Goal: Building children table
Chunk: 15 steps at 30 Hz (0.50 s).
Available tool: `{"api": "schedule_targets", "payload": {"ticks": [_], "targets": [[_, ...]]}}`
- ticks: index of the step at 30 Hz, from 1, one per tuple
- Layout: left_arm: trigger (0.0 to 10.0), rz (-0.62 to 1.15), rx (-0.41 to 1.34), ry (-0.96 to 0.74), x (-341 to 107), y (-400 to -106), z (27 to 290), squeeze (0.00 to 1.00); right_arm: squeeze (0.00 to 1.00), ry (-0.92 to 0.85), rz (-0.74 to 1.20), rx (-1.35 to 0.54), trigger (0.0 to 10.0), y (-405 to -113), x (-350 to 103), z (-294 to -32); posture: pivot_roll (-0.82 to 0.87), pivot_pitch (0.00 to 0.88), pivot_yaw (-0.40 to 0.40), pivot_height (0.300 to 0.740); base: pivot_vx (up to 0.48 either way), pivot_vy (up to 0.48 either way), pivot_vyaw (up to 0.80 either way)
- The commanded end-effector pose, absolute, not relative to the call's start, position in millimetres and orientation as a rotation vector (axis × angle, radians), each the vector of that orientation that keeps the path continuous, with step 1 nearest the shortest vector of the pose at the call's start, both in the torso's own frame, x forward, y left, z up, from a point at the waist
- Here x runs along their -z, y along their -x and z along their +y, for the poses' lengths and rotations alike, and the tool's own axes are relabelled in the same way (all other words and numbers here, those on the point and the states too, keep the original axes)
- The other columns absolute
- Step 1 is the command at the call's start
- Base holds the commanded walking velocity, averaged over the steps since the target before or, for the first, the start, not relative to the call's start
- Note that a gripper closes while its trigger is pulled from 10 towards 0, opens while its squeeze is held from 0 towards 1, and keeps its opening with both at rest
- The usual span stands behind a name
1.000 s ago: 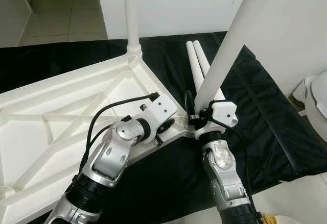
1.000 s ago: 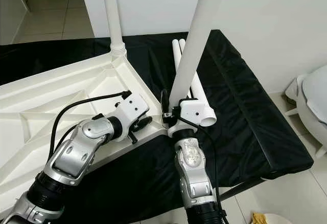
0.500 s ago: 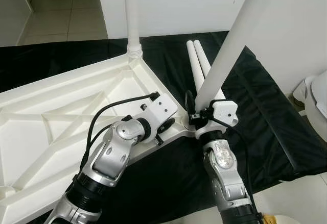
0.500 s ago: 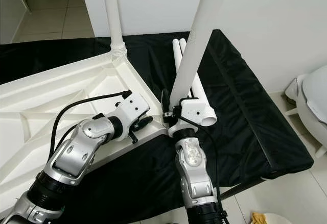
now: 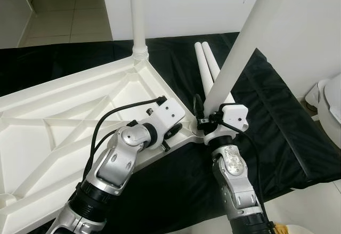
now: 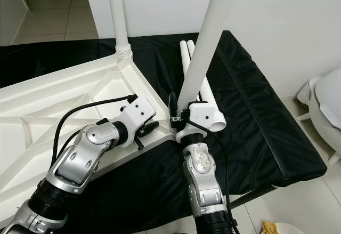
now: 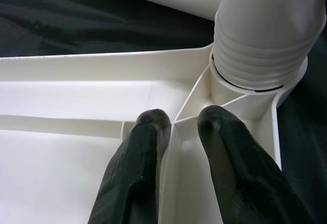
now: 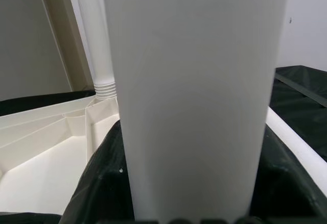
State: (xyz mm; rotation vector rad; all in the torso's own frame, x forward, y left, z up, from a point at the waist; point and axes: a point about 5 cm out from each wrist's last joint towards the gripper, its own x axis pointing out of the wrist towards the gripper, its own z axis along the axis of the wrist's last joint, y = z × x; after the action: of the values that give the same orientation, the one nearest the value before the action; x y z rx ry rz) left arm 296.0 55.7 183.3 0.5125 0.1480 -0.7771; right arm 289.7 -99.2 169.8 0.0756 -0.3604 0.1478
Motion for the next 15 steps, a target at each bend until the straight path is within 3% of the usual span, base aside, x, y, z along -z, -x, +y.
{"api": "schedule_targets", "payload": {"ticks": [1,2,3,6,7,15], "targets": [[10.0,0.132,0.733,-0.526,-185.0,-298.0,55.2,0.00,0.00,-0.076,-0.254,-0.133,10.0,-287.6,-148.4,-103.7,0.02,0.117,-0.018,0.740,0.000,0.000,0.00],[10.0,0.132,0.733,-0.527,-184.9,-298.0,55.1,0.00,0.04,-0.076,-0.253,-0.134,10.0,-287.6,-148.3,-103.7,0.02,0.117,-0.018,0.740,0.000,0.000,0.00],[10.0,0.132,0.733,-0.526,-184.8,-298.0,54.7,0.00,0.20,-0.078,-0.256,-0.141,10.0,-287.6,-148.6,-103.6,0.02,0.116,-0.019,0.740,0.000,0.000,0.00],[10.0,0.132,0.733,-0.526,-184.8,-297.9,54.6,0.00,0.20,-0.079,-0.258,-0.144,10.0,-287.6,-148.7,-103.5,0.02,0.116,-0.019,0.740,0.000,0.000,0.00],[10.0,0.131,0.733,-0.526,-184.9,-297.9,54.4,0.00,1.00,-0.083,-0.260,-0.150,10.0,-287.4,-149.0,-103.3,0.02,0.116,-0.019,0.740,0.000,0.000,0.00],[10.0,0.130,0.733,-0.523,-185.1,-297.7,53.5,0.00,1.00,-0.095,-0.265,-0.166,10.0,-286.3,-150.2,-102.5,0.02,0.117,-0.024,0.740,0.000,0.000,0.00]]}}
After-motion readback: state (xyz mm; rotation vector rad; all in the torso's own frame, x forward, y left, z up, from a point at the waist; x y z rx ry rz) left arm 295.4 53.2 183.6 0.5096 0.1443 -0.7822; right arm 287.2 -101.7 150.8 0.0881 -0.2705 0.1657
